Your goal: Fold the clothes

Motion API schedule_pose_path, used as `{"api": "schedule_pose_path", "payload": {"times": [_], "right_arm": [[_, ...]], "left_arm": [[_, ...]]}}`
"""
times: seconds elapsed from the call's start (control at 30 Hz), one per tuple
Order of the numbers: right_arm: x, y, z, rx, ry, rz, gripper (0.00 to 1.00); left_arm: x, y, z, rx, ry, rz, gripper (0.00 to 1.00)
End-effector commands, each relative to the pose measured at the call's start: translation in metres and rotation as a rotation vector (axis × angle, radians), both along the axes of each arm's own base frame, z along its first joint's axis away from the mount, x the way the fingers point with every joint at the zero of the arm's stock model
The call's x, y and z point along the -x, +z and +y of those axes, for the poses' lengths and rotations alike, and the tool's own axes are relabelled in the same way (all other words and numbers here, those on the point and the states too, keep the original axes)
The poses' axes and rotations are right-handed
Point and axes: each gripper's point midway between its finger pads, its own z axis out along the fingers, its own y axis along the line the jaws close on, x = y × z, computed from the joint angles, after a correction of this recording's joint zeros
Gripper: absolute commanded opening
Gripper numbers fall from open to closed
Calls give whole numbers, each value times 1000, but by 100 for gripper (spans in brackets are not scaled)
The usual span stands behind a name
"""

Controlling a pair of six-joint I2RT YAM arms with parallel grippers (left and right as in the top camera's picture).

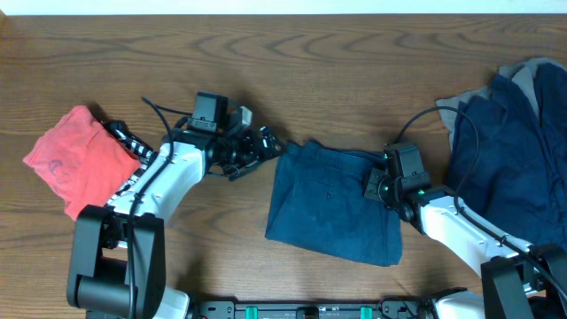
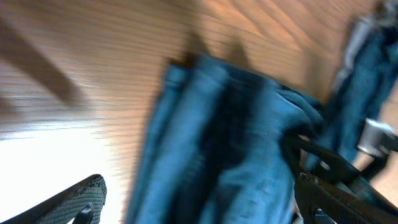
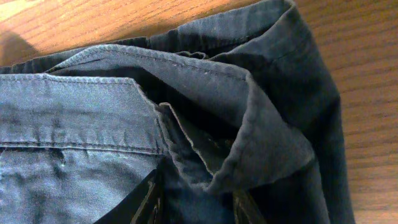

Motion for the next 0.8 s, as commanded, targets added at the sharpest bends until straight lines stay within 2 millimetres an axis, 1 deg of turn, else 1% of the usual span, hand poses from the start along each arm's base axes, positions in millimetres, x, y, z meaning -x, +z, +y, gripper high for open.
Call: {"api": "schedule_pose_path", "payload": {"times": [0.0,0.07,0.17,0.4,0.5,0.6,0.7,0.73,0.77], "right_arm": [[30,-32,-20,66,-22,129,37],[31,-33,-20,68,-22,135,37],[35,-34,-21,71,-22,150,38],[43,-37,-22,72,-18,187,38],[46,-38,-22,75,-18,197,38],[48,-38,-23,78,-17,209,38],[50,-39,-23,80,-17,215,38],[50,-39,-23,80,-17,215,38],[50,-39,-23,80,-17,215,38]], "left_arm": [[15,7,-22,58,-106,-18,98],[18,-2,-23,2,-118,-26,98],[22,-22,-18,-101,-110,-19,98],[27,-54,-24,-124,-136,44,98],[34,-66,-35,-102,-172,72,98],[42,-69,-52,-47,-221,85,98],[51,-69,-63,-37,-262,83,100],[53,-69,-66,-39,-278,77,92],[55,-69,-67,-39,-286,74,81]]}}
